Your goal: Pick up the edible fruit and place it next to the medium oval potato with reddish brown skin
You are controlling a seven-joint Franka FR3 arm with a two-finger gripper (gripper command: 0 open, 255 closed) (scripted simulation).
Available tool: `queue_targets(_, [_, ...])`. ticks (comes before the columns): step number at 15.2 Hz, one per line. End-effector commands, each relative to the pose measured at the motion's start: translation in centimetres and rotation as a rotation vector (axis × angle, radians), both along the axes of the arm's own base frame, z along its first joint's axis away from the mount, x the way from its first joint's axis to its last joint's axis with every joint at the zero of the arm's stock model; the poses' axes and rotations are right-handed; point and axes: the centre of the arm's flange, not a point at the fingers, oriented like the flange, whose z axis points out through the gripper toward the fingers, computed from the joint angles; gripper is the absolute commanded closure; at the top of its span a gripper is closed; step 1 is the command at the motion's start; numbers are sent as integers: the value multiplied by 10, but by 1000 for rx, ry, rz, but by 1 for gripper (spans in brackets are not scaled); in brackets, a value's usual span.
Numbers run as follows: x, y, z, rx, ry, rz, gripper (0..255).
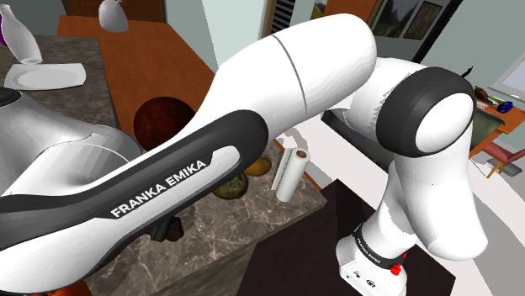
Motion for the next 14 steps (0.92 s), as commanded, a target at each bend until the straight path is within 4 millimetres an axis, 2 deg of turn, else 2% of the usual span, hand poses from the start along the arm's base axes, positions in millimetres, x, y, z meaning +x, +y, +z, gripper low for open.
queue_targets(1, [0,0,0,0,0,0,255])
queue_targets(2, [0,0,0,0,0,0,255])
queue_targets(3, [0,0,0,0,0,0,0])
queue_targets(8, [0,0,0,0,0,0,0])
queue_targets(12, [3,-9,49,0,0,0,0])
queue_targets(14, [3,-9,49,0,0,0,0])
